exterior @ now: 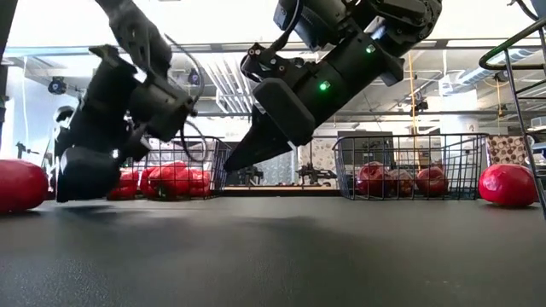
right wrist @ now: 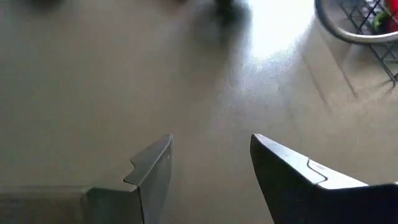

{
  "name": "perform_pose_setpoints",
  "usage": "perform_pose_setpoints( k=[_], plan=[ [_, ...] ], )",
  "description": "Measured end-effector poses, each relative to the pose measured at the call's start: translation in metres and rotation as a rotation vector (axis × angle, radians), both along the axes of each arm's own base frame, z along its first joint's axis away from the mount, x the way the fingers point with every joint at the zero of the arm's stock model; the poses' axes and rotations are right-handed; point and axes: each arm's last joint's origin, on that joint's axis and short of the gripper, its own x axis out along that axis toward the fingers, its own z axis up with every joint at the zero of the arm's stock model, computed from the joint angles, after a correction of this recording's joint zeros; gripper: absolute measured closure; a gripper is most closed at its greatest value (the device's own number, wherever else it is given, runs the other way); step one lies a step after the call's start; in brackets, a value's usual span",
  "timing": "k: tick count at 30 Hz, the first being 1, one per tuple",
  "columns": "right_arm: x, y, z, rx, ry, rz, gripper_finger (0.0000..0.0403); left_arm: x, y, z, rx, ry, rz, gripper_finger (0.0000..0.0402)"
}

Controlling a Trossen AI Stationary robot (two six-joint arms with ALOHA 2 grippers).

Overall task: Sort produce into baskets
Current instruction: Put the apple into the right black wire basket

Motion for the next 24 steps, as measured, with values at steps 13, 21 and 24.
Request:
perform_pose_setpoints(
  k=[13, 21, 24],
  plan=[
    [-0.007, -0.002, -0.003, -0.067, 0.077, -0.021, 0.0196, 0.071, -0.077, 0.048, 0.145, -0.514, -0.376, 0.0143],
    [-0.018, -0.006, 0.002, -0.103, 0.158, -0.083, 0.0196, 0.098, -0.087, 0.02, 0.123, -0.903, -0.544, 0.0149],
    [-0.018, -0.006, 0.001, -0.096, 0.163, -0.088, 0.0196, 0.098, -0.085, 0.006, 0.138, -1.038, -0.582, 0.0149]
  ],
)
